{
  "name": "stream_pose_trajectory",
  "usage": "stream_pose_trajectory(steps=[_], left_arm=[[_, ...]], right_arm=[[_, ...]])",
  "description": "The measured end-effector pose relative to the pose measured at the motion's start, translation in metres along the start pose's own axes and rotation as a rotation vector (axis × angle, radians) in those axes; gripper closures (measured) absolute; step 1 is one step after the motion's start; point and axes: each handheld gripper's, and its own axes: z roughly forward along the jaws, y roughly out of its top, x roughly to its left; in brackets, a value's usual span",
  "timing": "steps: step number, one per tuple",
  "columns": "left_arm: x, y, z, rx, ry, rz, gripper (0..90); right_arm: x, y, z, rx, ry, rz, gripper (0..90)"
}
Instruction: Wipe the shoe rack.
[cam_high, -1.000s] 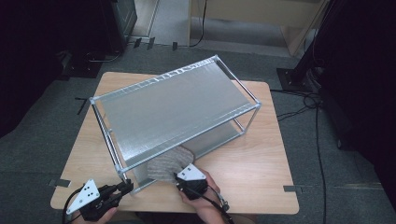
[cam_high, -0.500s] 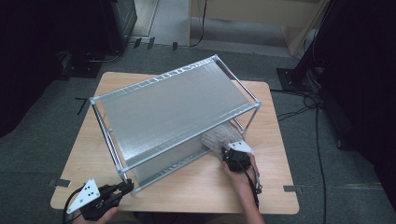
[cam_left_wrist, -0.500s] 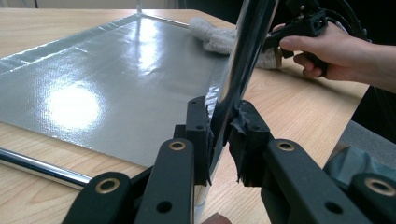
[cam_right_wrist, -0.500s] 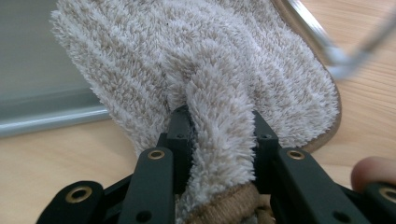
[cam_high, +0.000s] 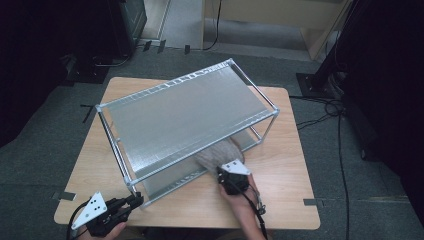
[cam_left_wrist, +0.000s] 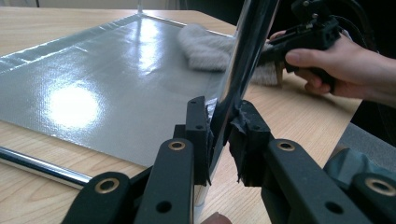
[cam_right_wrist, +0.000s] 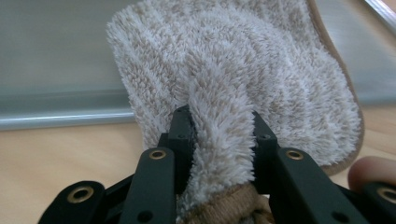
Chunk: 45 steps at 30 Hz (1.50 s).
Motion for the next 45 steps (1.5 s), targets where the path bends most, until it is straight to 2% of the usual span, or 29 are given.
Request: stream_pose_trajectory(steps=[2, 6, 8, 9, 11, 12, 14, 16, 22, 29, 31, 33, 35, 37, 39, 44, 45], left_arm=[[0.0, 0.0, 0.0, 0.001, -0.003, -0.002, 78.3], [-0.001, 0.0, 0.0, 0.002, -0.005, -0.001, 78.3], [-0.001, 0.0, 0.0, 0.003, -0.008, 0.002, 78.3], [-0.001, 0.0, 0.0, 0.004, -0.009, 0.003, 78.3], [-0.001, 0.0, 0.0, 0.005, -0.011, 0.005, 78.3], [0.0, 0.0, -0.001, 0.006, -0.011, 0.007, 78.3], [0.0, 0.0, -0.001, 0.007, -0.012, 0.008, 78.3], [0.0, 0.0, -0.001, 0.008, -0.013, 0.01, 78.4], [0.0, 0.0, -0.001, 0.01, -0.019, 0.005, 78.3], [0.001, -0.001, -0.004, 0.01, -0.013, 0.008, 78.3], [0.001, -0.001, -0.004, 0.009, -0.014, 0.007, 78.3], [0.001, -0.001, -0.004, 0.009, -0.013, 0.007, 78.3], [0.001, -0.001, -0.004, 0.009, -0.012, 0.006, 78.3], [0.001, -0.001, -0.004, 0.008, -0.009, 0.005, 78.3], [0.001, -0.001, -0.005, 0.008, -0.01, 0.004, 78.3], [0.001, -0.001, -0.005, 0.007, -0.01, 0.002, 78.3], [0.001, -0.001, -0.005, 0.008, -0.01, 0.003, 78.3]], right_arm=[[0.026, 0.001, -0.001, -0.006, 0.066, -0.056, 69.8], [0.067, 0.003, -0.005, -0.005, 0.208, -0.164, 69.6], [0.079, 0.004, -0.006, -0.008, 0.269, -0.217, 69.6], [0.085, 0.003, -0.007, -0.011, 0.285, -0.244, 69.5], [0.088, 0.004, -0.006, -0.017, 0.288, -0.292, 69.6], [0.086, 0.004, -0.005, -0.015, 0.282, -0.289, 69.6], [0.074, 0.006, -0.002, -0.013, 0.264, -0.239, 69.5], [0.057, 0.006, 0.002, -0.017, 0.219, -0.203, 69.5], [-0.006, 0.006, 0.008, -0.024, 0.052, -0.038, 69.6], [-0.082, 0.005, 0.002, -0.034, -0.162, 0.182, 70.2], [-0.103, 0.007, -0.002, -0.058, -0.197, 0.256, 70.2], [-0.12, 0.011, -0.008, -0.084, -0.226, 0.309, 70.2], [-0.131, 0.016, -0.015, -0.109, -0.264, 0.33, 70.4], [-0.137, 0.022, -0.024, -0.141, -0.274, 0.355, 70.6], [-0.139, 0.031, -0.034, -0.183, -0.275, 0.358, 70.7], [-0.132, 0.053, -0.063, -0.334, -0.275, 0.289, 70.7], [-0.13, 0.056, -0.066, -0.351, -0.282, 0.277, 70.7]])
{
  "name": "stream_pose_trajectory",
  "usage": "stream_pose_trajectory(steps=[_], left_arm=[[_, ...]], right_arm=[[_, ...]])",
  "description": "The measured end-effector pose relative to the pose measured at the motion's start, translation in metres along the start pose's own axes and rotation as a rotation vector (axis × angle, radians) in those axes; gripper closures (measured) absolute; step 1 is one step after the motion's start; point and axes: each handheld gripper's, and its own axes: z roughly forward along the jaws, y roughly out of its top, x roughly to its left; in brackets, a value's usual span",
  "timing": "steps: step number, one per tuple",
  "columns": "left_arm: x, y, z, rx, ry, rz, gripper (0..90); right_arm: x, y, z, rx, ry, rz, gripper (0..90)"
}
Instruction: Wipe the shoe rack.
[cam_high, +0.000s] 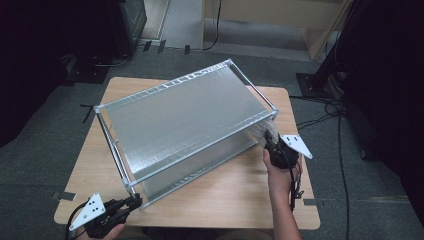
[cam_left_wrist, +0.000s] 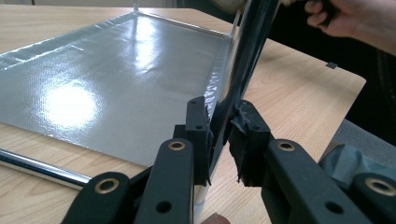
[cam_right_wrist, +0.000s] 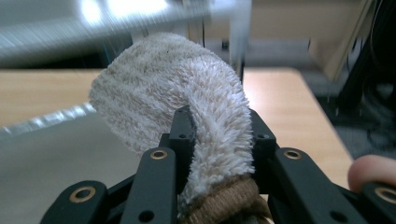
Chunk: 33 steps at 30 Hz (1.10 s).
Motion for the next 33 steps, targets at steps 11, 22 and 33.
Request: stream_pose_trajectory(steps=[11, 22, 33], left_arm=[[0.001, 0.0, 0.0, 0.0, -0.003, 0.002, 78.3], [-0.001, 0.0, 0.001, 0.001, -0.001, -0.003, 78.2], [-0.001, 0.0, 0.001, 0.002, -0.005, -0.003, 78.2]], right_arm=[[-0.005, -0.053, 0.036, 0.242, -0.063, -0.002, 70.6], [0.08, -0.082, 0.03, 0.286, 0.144, -0.25, 70.3], [0.209, -0.111, -0.013, 0.276, 0.622, -0.477, 69.8]])
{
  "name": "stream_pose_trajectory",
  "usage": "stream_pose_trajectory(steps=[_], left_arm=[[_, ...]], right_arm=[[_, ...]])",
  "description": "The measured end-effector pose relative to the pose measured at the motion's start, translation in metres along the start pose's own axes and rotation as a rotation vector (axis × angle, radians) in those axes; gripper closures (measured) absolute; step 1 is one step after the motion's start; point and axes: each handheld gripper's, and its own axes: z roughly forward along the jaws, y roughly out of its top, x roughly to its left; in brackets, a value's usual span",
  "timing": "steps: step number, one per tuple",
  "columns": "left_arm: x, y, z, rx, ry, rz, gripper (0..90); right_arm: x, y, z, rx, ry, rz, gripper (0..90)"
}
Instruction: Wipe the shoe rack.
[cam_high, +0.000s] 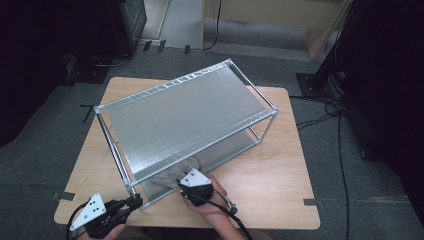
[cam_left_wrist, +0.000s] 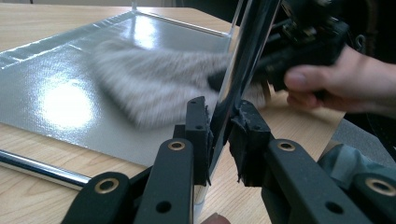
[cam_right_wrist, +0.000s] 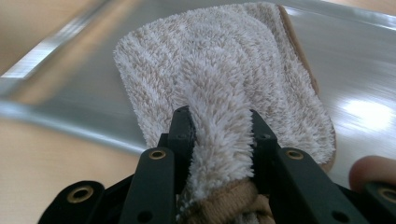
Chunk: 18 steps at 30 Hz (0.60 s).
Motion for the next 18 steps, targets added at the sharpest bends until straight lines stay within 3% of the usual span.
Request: stream_pose_trajectory(steps=[3, 5, 7, 9, 14, 18], left_arm=[[0.0, 0.0, 0.0, 0.001, -0.002, 0.0, 78.2], [0.0, 0.0, 0.0, 0.002, -0.002, 0.001, 78.2], [0.001, 0.0, 0.0, 0.003, -0.003, 0.003, 78.2], [0.001, 0.0, 0.0, 0.004, -0.004, 0.002, 78.2], [0.001, 0.0, 0.0, 0.004, -0.006, 0.002, 78.2], [0.001, 0.0, 0.0, 0.004, -0.011, -0.005, 78.1]], right_arm=[[0.007, 0.002, 0.003, 0.002, -0.001, -0.04, 69.8], [-0.004, 0.001, 0.005, 0.009, -0.013, -0.011, 69.8], [-0.024, -0.001, 0.007, 0.017, -0.053, 0.037, 69.8], [-0.046, -0.005, 0.008, 0.023, -0.12, 0.109, 69.8], [-0.105, -0.017, 0.001, 0.044, -0.298, 0.216, 70.0], [-0.142, -0.025, -0.009, 0.071, -0.497, 0.298, 70.1]])
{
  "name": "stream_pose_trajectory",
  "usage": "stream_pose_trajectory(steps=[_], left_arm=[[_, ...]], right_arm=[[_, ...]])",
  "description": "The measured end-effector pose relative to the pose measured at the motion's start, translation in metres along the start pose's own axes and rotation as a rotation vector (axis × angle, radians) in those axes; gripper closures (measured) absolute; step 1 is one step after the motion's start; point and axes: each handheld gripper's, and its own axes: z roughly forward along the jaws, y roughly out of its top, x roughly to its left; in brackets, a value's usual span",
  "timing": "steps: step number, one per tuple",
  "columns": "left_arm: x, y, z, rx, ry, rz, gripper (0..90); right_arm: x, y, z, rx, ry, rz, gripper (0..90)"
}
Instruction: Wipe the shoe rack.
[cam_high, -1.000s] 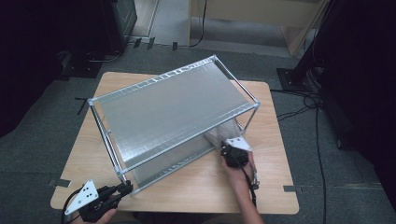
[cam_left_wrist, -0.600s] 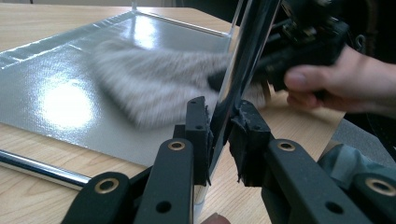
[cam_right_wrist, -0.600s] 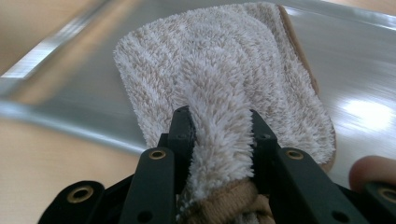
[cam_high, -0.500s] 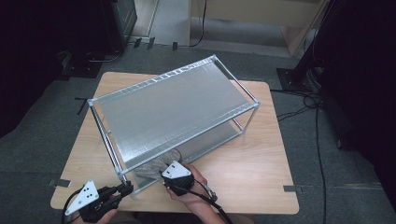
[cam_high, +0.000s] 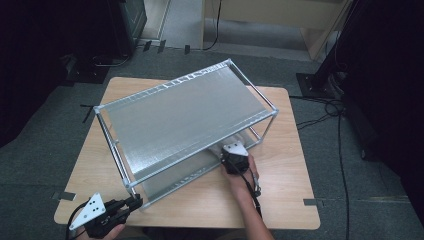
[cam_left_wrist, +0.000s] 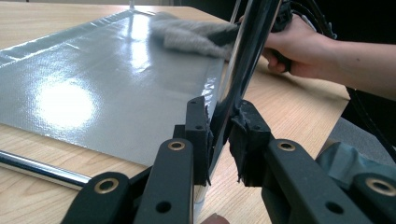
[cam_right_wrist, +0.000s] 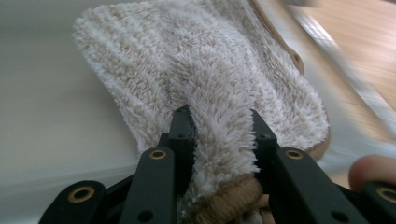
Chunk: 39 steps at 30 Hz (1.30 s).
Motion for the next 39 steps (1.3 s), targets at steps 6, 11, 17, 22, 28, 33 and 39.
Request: stream_pose_trajectory(steps=[6, 11, 17, 22, 28, 33, 39], left_arm=[[0.0, 0.0, 0.001, -0.003, 0.0, -0.004, 78.0], [0.001, 0.0, 0.001, 0.002, -0.001, 0.001, 77.9], [0.001, 0.0, 0.001, 0.001, -0.001, -0.002, 77.9], [0.0, 0.0, 0.001, 0.002, 0.001, -0.006, 77.7], [0.0, 0.0, 0.001, 0.005, 0.005, -0.004, 77.7], [-0.004, 0.001, 0.004, 0.01, -0.004, 0.001, 77.6], [-0.011, 0.004, 0.008, 0.026, 0.025, 0.04, 78.8]], right_arm=[[-0.031, 0.003, 0.005, 0.024, -0.067, 0.105, 70.2], [-0.006, 0.005, 0.006, 0.016, 0.011, 0.098, 70.5], [0.06, 0.003, -0.004, -0.004, 0.194, -0.015, 70.5], [0.128, -0.006, -0.031, -0.024, 0.399, -0.148, 70.4], [0.18, -0.022, -0.068, -0.056, 0.562, -0.301, 70.1], [0.173, -0.026, -0.068, -0.055, 0.554, -0.299, 70.1], [0.156, -0.03, -0.07, -0.058, 0.504, -0.289, 70.2]])
